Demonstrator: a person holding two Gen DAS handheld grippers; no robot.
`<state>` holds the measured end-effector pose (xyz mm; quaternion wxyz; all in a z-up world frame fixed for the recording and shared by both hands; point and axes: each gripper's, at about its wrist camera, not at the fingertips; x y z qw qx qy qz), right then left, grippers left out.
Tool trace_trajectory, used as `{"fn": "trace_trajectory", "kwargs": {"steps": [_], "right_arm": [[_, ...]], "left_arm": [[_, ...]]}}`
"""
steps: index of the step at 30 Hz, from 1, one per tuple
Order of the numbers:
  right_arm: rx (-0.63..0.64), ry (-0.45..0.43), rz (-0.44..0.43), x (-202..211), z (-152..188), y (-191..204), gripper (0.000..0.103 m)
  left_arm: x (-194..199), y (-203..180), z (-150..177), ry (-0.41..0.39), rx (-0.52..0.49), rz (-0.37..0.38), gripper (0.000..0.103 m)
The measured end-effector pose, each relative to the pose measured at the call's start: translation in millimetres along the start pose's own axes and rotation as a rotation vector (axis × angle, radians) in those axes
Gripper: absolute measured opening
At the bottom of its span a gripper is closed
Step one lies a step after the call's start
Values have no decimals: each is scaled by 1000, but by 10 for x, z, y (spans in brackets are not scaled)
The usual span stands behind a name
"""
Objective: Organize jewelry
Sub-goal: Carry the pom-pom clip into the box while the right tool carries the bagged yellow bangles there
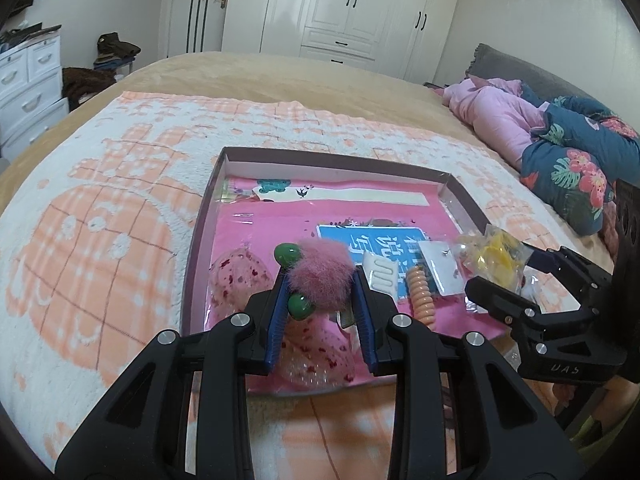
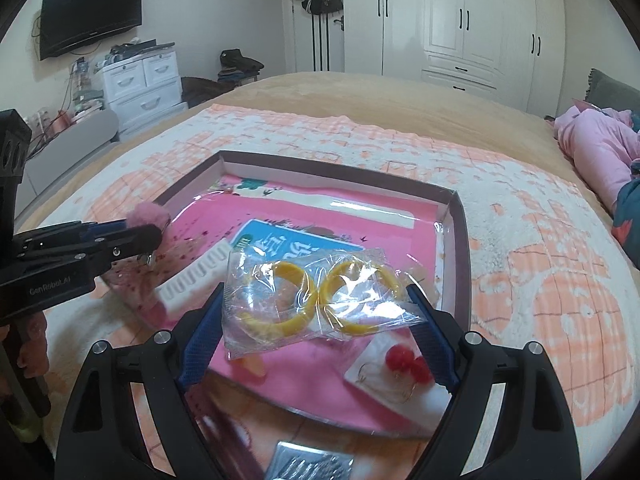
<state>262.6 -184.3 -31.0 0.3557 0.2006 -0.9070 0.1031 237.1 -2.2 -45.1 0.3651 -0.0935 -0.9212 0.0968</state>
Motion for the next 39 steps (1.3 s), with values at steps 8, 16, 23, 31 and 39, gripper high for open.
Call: {"fn": "trace_trajectory", "kwargs": {"steps": [8,16,23,31,39], "right_arm": [[-7,32,6,-196,-24,-67,83],[12,69,11,-381,-59,-17,85],[13,61,4,-380,-34,13,85],[30,39,5,-316,-20,82,90],[9,14,8,-181,8,60,94]], "left_arm": [[-143,4,-30,10,-4,-11,23],[-242,80,-83,9,18,-27,23],[-315,161,-113,13,40,-37,23],[-352,188,-108,19,45,-40,23],[-340,184,-101,16,42,-41,26]]}}
Point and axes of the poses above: each gripper's, at about its wrist camera, not at the fingertips, and x roughly against the way its jaws point, y to its left, z to its underside, and after that the axes turned 5 degrees about x, right-handed
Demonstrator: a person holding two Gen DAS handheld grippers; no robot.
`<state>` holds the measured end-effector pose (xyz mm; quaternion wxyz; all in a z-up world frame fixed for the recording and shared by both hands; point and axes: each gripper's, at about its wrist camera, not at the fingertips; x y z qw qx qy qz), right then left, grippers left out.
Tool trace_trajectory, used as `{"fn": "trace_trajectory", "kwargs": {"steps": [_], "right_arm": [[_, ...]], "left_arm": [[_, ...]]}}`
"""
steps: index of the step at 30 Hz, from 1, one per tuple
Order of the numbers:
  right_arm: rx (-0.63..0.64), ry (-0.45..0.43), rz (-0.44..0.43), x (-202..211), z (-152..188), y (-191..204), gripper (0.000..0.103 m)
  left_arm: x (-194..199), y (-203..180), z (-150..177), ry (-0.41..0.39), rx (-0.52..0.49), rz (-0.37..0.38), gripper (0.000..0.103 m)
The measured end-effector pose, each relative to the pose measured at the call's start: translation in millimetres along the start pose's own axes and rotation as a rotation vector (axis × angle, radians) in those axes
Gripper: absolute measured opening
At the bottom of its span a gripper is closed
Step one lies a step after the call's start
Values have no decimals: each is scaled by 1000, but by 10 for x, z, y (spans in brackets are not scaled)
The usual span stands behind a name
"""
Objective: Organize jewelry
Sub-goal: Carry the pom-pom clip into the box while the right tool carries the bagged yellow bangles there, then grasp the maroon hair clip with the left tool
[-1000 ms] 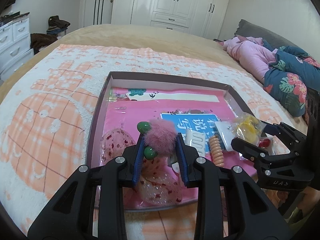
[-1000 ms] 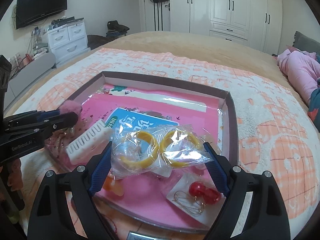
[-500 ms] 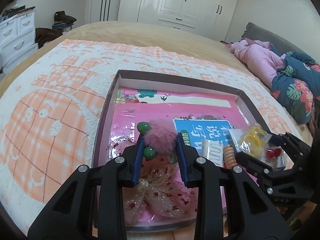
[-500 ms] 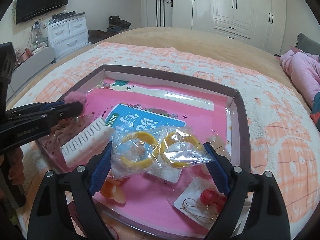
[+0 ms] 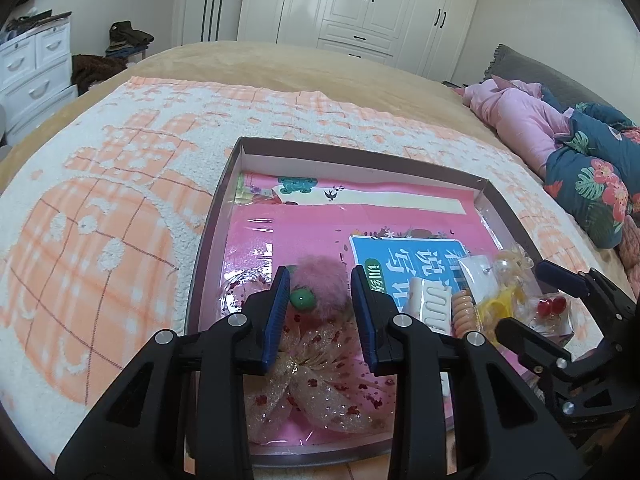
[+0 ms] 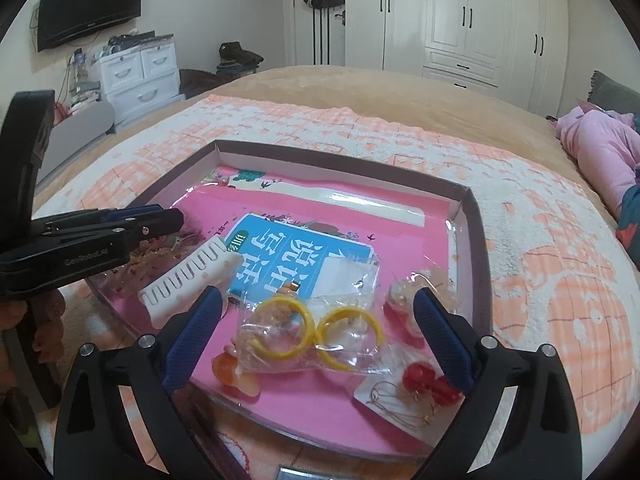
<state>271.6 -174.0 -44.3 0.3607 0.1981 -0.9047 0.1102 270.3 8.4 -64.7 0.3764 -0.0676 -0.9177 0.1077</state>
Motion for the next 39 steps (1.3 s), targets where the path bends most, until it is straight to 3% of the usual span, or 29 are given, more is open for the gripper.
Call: {"fn": "trace_trajectory", "kwargs": {"steps": [9,11,21,27,39], "right_arm": [[-34,-26,9,222,91,-14,95],[-33,-31,15,278,109,-15,95],[-21,-67,31,550,207,36,95],[-24,-78,35,706,289,49,95],[-33,-84,44,1020,521,32,95]], "left_arm": [[140,-40,-6,-30,-3,-3,51],[188,-48,-4,-39,-4,-2,52],[500,-75,44,-86,5,8,77],[695,-61,125,-104,6,7,85],[978,-136,355,-109,-36,3,85]]}}
Point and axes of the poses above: each gripper's, at about its wrist camera, not at the fingertips, and x roughly against the way its jaws point, y to its left, z to its underside, and after that the axes turned 5 degrees about x, right-handed
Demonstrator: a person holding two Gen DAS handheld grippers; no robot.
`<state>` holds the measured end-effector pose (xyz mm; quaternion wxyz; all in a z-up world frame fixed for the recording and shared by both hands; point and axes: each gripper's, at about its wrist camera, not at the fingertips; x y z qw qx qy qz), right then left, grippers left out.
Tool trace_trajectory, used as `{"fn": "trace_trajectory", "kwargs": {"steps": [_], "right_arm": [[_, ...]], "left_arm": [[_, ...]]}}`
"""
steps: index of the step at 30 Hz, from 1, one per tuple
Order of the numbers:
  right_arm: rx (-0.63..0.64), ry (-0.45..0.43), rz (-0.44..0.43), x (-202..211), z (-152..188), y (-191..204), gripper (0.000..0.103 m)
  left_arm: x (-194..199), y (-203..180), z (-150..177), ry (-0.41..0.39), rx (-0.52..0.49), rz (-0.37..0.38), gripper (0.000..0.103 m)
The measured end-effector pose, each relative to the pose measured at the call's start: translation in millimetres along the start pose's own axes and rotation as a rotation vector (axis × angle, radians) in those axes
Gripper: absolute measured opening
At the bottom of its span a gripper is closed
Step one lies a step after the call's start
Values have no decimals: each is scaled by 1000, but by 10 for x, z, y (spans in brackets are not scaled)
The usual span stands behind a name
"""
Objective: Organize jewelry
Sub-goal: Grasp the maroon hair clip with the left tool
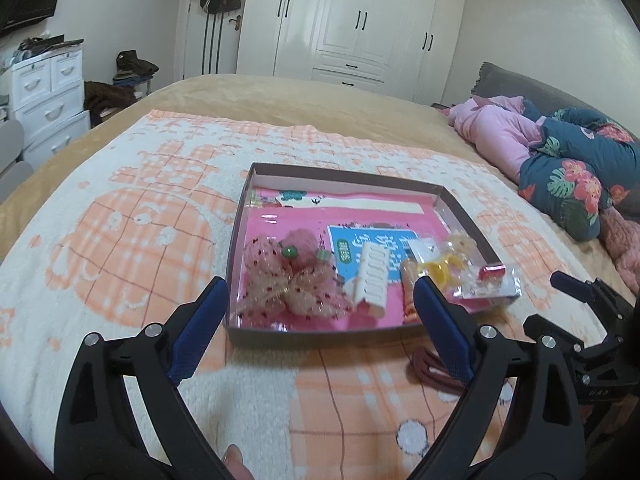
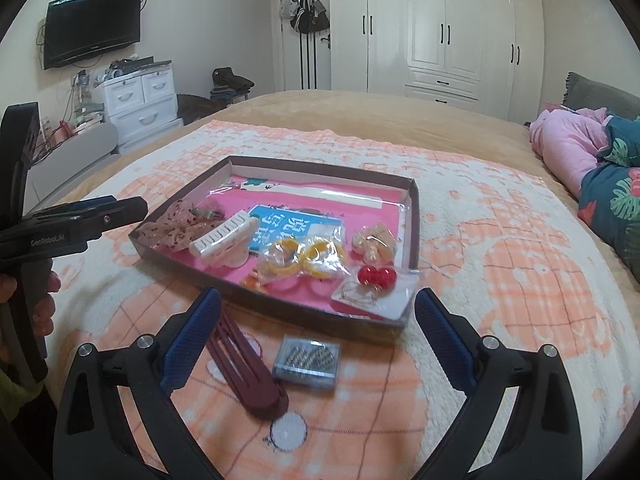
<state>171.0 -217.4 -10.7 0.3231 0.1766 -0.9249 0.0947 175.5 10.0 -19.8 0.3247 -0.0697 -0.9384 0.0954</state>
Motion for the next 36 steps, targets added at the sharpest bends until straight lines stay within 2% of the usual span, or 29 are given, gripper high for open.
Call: {"fn": "trace_trajectory", "kwargs": {"steps": [12,25,31,33,36], "right_arm": [[0,16,30,202,202,-84,95],[4,51,53,220,343,-145,95],[7,82,54,119,398,-152,94],[9,91,54,83,413,-151,94],[12,102,58,40,429,-161,94]], "left_arm": [[131,-108,215,29,-32,19,85],[36,-183,521,136,-42,62,84],[-164,-285,603,207,-42,129,63],[-236,-307,591,224,-30,153,53],[-355,-319,563,250,-1,176,45]]}}
Point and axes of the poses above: each gripper's, at about its wrist camera, not at the fingertips, and x roughly against the way its jaws point, y to its left, z to its underside, and after that the axes turned 5 degrees about x, right-handed
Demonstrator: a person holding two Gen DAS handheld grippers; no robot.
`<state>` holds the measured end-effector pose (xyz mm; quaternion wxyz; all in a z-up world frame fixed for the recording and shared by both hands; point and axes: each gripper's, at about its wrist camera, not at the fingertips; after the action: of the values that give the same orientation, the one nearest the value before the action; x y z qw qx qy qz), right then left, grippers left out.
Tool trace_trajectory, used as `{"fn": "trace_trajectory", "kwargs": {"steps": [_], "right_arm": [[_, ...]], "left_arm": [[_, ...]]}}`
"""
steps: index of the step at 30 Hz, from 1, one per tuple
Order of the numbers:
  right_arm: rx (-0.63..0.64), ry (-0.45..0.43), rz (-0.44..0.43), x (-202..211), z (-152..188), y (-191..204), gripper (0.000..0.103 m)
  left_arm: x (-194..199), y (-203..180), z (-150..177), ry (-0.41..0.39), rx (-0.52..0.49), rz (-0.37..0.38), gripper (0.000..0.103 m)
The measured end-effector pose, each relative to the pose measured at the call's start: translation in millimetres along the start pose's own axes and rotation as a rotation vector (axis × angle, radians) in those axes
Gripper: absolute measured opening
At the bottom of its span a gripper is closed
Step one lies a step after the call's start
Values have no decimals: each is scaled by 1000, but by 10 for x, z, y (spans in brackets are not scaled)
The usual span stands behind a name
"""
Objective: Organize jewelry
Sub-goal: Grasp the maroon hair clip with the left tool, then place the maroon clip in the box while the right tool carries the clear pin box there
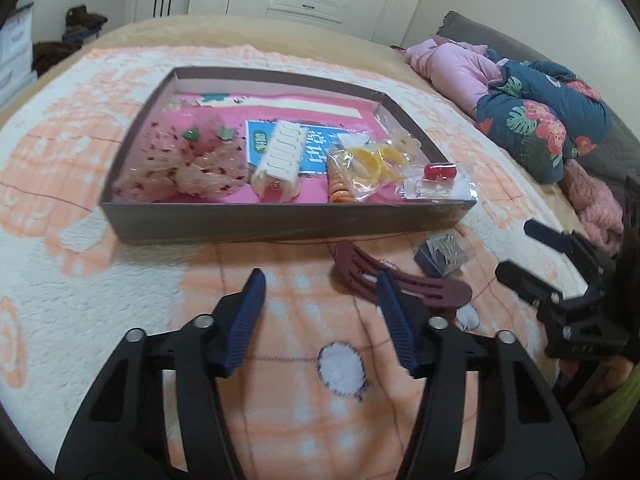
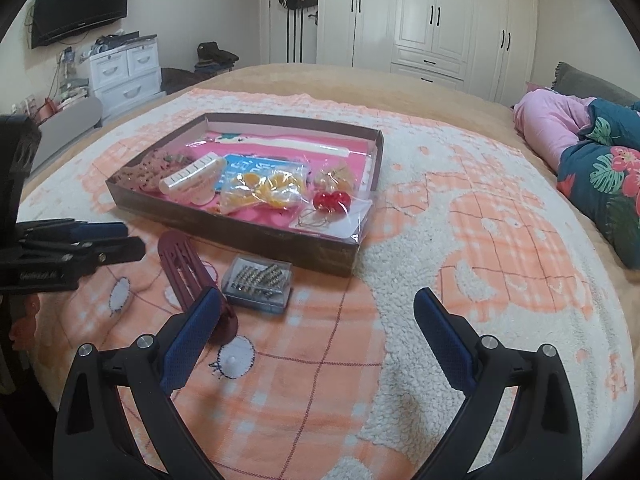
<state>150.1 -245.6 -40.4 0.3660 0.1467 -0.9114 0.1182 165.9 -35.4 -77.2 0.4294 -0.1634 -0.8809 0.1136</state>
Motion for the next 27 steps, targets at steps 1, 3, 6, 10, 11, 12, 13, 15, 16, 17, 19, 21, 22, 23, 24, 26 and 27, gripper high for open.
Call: {"fn": "trace_trajectory", "kwargs": {"steps": [1,3,6,10,11,12,13,15,16,17,19,21,22,23,24,26,27], "right_arm": [[-1,2,-1,-10,1,-6,93],[-5,5,-2,-28,6,-11,93],[-11,13,-12,-59,11,-17,89],[-30,23,-28,-108,5,-28,89],[-31,24,-31,-120,-1,-27,88],[-33,25,-33,-129,-7,-25,88],[-38,26,-38,-144,-15,-25,88],[-54,30,-55,-173,-27,-27,88],[-68,35,-71,-202,-36,-28,86],[-78,39,-82,-225,-47,-28,85],[-101,48,-107,-278,-70,-24,84],[-123,62,-133,-337,-92,-14,83],[-128,69,-147,-366,-102,0,77],[-129,78,-161,-397,-108,17,73],[-129,89,-171,-422,-111,40,72],[-127,105,-179,-467,-110,77,67],[-124,110,-183,-480,-109,92,66]], "left_arm": [[-40,12,-20,11,17,19,45],[-137,31,-51,38,48,47,45],[-234,39,-76,59,82,82,42],[-318,-18,-125,66,82,105,38],[-344,-28,-135,72,80,105,34],[-375,-42,-140,77,80,105,23],[-394,-45,-141,84,81,108,18],[-409,-59,-133,85,73,106,14],[-403,-58,-138,81,67,105,13],[-383,-58,-139,77,64,108,12],[-337,-46,-143,68,59,103,10],[-284,-32,-134,56,48,95,10],[-244,-27,-128,48,42,87,9],[-227,-19,-127,43,39,84,9],[-200,-11,-127,37,36,81,9],[-133,5,-130,21,27,71,8],[-114,8,-132,14,21,64,8]]}}
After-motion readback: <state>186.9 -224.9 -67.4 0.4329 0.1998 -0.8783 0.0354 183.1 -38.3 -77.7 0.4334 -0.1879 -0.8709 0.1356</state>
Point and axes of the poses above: each gripper's, at about its wrist camera, not at the fingertips, and x roughly against the way its jaws point, y to its left, z to its underside, and after that the axes turned 5 degrees about x, right-handed
